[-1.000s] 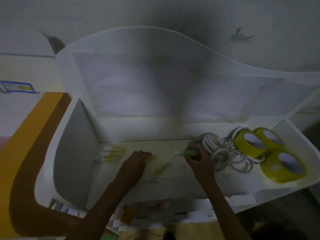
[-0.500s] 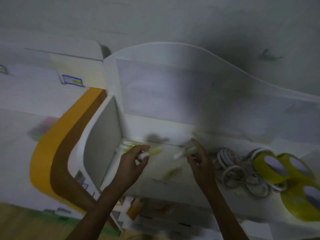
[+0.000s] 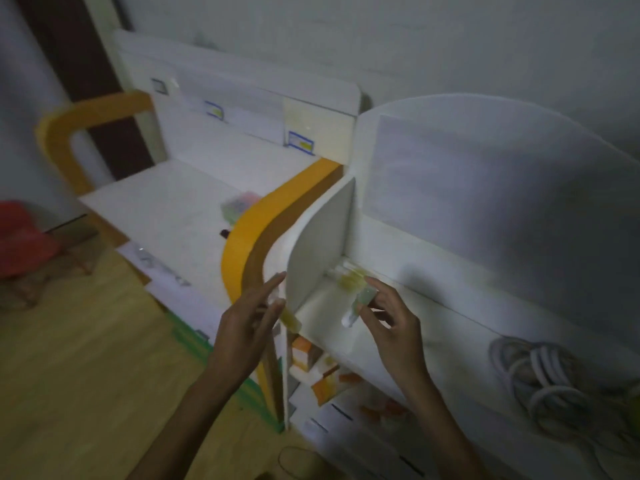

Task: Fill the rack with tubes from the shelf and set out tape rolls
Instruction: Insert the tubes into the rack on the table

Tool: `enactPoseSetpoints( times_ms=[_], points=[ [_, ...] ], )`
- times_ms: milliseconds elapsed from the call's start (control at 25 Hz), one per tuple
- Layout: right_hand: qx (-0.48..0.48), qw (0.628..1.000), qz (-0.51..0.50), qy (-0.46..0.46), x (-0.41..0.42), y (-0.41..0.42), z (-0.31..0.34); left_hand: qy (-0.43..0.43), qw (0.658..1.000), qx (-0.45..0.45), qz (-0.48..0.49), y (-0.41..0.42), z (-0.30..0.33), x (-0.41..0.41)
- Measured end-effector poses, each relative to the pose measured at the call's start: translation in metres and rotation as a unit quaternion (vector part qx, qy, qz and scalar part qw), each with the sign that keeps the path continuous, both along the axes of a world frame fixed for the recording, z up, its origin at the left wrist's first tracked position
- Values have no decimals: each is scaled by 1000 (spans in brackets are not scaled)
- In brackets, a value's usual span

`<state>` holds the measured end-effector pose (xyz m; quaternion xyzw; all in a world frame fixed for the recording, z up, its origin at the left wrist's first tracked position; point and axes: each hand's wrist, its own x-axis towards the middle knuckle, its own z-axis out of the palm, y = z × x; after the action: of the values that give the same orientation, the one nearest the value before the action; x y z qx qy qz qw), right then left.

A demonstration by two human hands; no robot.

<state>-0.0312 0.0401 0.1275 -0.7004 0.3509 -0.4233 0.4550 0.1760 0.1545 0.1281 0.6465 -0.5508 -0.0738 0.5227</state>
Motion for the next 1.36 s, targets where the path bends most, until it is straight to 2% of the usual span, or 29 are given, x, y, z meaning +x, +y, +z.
enactPoseSetpoints(
  times_ms=[280, 440, 600, 720, 840, 1080, 1200, 1360],
  points=[
    [-39, 995, 94, -21, 114, 47, 16, 88, 988, -10, 128, 63, 7, 93],
    [-46, 991, 120, -24, 199, 75, 8, 69, 989, 11, 127, 90, 2, 174],
    [-36, 994, 104, -8, 276, 91, 1, 59, 994, 43, 81, 99, -2, 251],
    [-29, 998, 59, 2, 315, 91, -8, 99, 994, 47, 19, 91, -2, 286],
    [-27, 1000, 2, 12, 343, 83, -17, 113, 993, 46, 1, 74, -4, 317],
    [-6, 991, -137, 1, 370, 42, -39, 36, 994, 83, -62, 3, -27, 369],
    [31, 980, -195, -27, 380, 11, -49, 44, 987, 121, -97, -41, -37, 384],
    [13, 967, -254, -28, 390, -24, -64, 28, 984, 137, -112, -94, -36, 401]
  ],
)
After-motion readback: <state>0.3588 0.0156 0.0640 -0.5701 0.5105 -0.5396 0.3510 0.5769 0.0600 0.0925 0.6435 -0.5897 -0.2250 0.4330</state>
